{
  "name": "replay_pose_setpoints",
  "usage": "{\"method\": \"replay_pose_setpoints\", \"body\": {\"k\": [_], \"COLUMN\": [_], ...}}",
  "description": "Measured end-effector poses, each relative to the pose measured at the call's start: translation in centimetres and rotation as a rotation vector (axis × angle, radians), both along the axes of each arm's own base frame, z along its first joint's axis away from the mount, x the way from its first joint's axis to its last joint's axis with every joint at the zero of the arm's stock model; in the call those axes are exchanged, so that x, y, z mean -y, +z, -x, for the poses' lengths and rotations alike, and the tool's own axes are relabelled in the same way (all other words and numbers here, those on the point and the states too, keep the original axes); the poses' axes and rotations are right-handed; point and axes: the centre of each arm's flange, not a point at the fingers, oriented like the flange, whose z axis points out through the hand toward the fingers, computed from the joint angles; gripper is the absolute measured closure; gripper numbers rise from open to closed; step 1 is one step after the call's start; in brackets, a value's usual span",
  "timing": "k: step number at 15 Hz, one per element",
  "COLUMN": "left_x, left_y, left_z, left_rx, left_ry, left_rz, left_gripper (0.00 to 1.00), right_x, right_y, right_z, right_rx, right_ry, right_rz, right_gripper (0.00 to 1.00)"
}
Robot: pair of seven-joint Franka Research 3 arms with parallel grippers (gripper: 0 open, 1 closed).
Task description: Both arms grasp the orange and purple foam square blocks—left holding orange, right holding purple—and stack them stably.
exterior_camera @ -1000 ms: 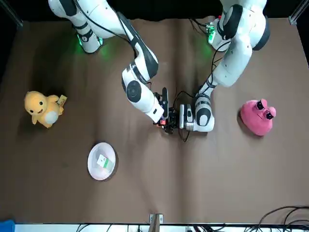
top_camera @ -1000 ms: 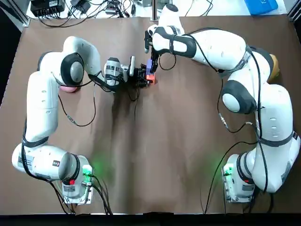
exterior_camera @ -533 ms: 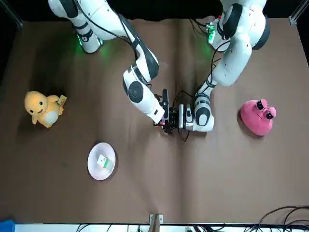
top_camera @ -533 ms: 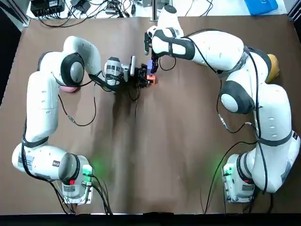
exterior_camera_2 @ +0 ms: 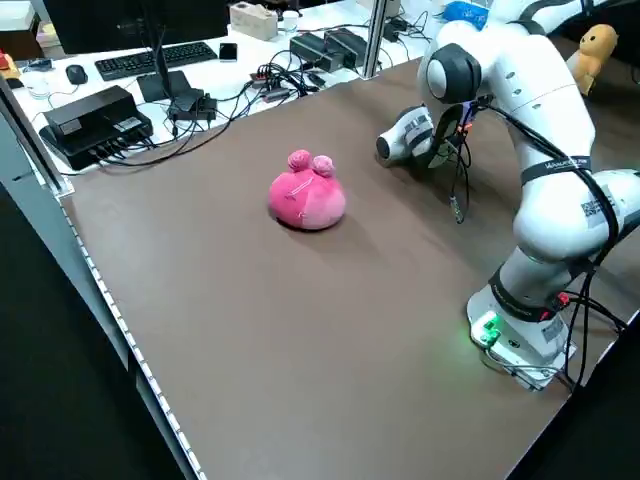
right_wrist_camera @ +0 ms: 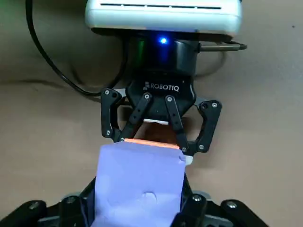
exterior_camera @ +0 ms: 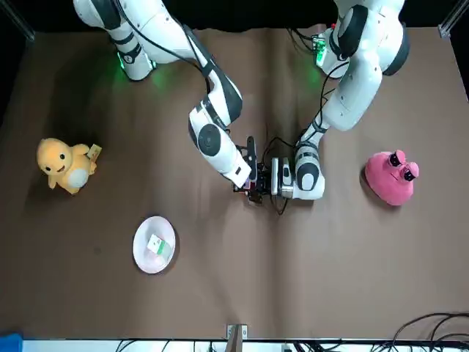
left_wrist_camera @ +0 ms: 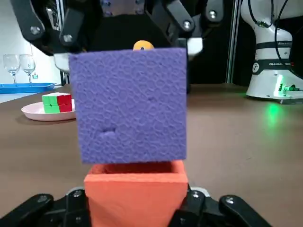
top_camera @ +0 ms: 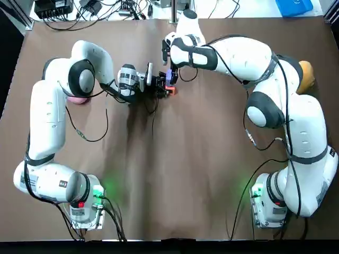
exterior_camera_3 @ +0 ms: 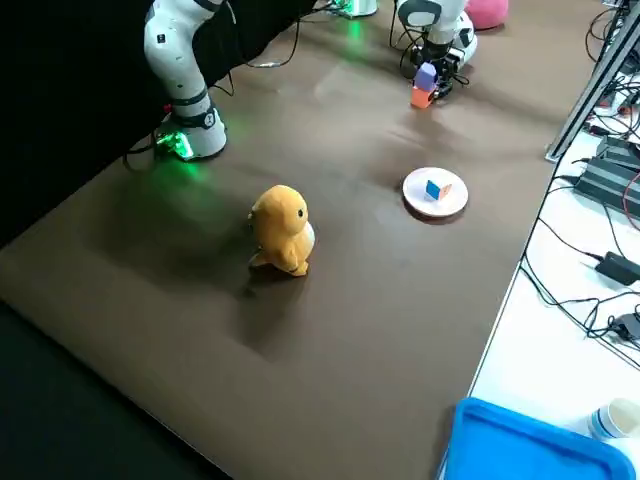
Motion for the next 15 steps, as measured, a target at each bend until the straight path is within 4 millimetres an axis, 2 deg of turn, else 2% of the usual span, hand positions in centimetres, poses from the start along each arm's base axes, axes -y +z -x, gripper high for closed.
{"method": "replay_pose_setpoints", "body": {"k": [15], "left_x": [0.02], "left_y": [0.01], "left_z": [-0.01], "left_rx": [0.001], "left_ry": [0.0], "left_rz": [-0.001], "left_gripper": [0.4], "right_x": [-0.59], "right_y": [-0.88], "right_z": [0.36], "right_rx": [0.011], "right_ry": [0.003], "right_rz": [-0.001], "right_gripper": [0.32]}}
